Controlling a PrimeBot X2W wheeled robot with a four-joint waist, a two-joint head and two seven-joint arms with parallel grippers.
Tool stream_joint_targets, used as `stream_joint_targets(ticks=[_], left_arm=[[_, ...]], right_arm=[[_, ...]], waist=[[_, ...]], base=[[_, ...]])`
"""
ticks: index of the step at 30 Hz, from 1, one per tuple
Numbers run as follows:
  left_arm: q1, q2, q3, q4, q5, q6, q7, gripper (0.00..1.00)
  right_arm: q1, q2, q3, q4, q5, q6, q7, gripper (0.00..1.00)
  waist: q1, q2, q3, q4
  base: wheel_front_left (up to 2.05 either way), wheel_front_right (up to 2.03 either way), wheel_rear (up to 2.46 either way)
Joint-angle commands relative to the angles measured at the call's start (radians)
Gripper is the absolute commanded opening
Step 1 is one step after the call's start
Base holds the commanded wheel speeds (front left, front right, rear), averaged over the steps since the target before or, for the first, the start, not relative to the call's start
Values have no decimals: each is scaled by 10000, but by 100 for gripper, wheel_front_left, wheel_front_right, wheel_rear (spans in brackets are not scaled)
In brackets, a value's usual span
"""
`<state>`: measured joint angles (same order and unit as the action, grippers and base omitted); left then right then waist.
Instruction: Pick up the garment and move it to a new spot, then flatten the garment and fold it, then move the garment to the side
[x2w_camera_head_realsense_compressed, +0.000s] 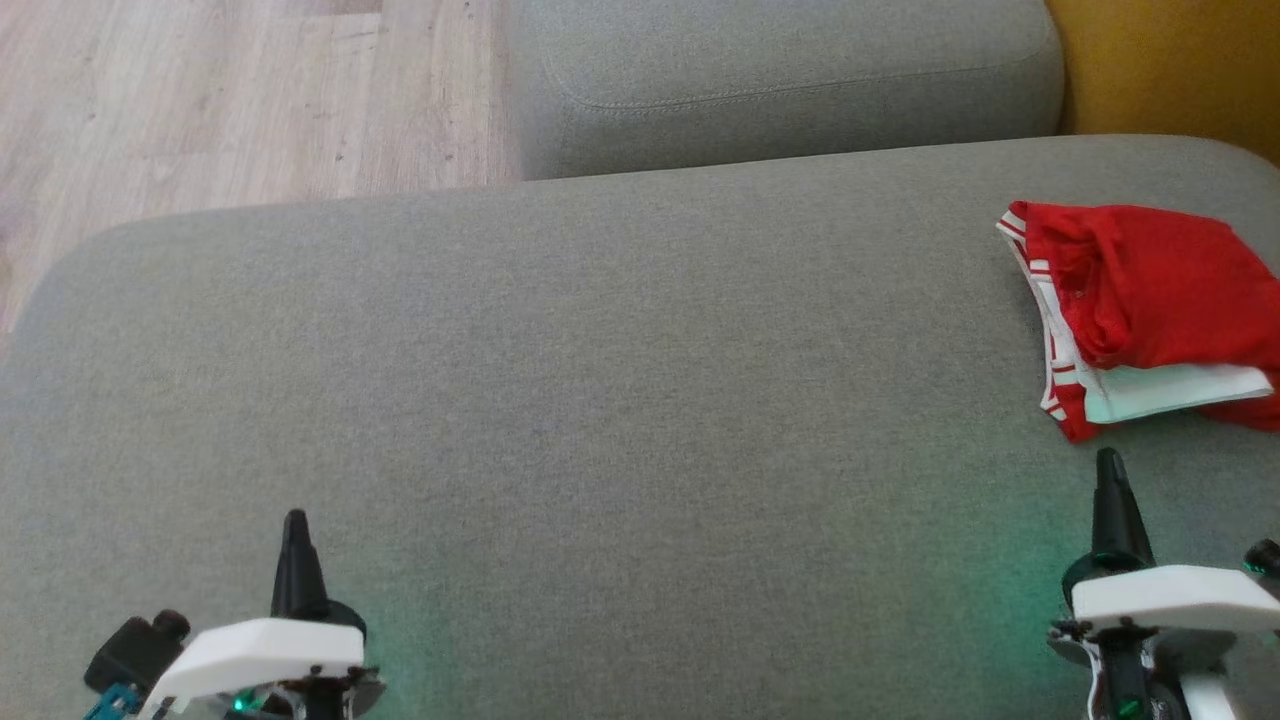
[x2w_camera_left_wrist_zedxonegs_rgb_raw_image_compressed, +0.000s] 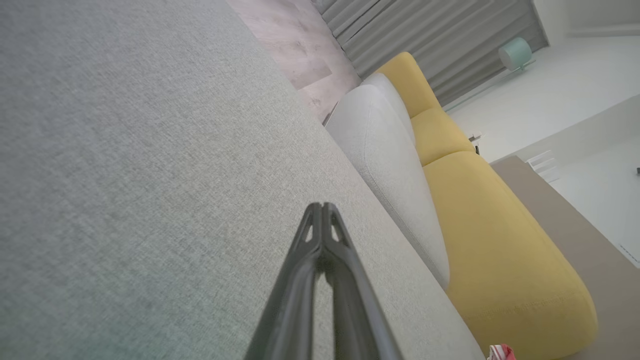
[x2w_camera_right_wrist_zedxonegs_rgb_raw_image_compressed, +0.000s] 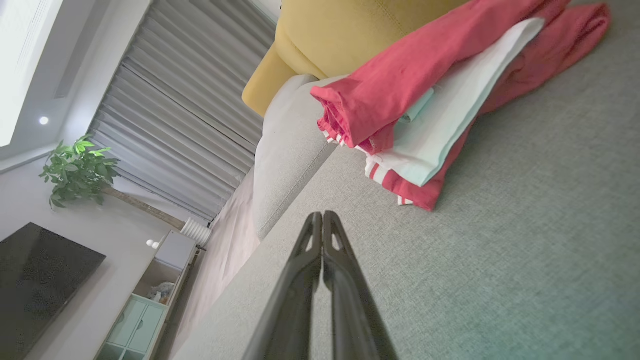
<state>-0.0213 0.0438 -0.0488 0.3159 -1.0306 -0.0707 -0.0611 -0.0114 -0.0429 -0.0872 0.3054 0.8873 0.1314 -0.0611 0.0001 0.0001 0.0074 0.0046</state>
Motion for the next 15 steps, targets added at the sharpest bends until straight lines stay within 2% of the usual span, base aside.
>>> stream_joint_targets(ticks=[1, 15], left_arm=[[-568, 35, 335, -378, -324, -56, 125, 0], [-637, 42, 633, -453, -1587, -182, 499, 0]], right_arm=[[-564, -46, 46, -379, 431, -4, 121, 0], [-657, -52, -26, -431, 1999, -5, 496, 0]], waist=[[0, -1, -2, -2], [0, -1, -11, -12]], base=[[0, 0, 0], [0, 0, 0]])
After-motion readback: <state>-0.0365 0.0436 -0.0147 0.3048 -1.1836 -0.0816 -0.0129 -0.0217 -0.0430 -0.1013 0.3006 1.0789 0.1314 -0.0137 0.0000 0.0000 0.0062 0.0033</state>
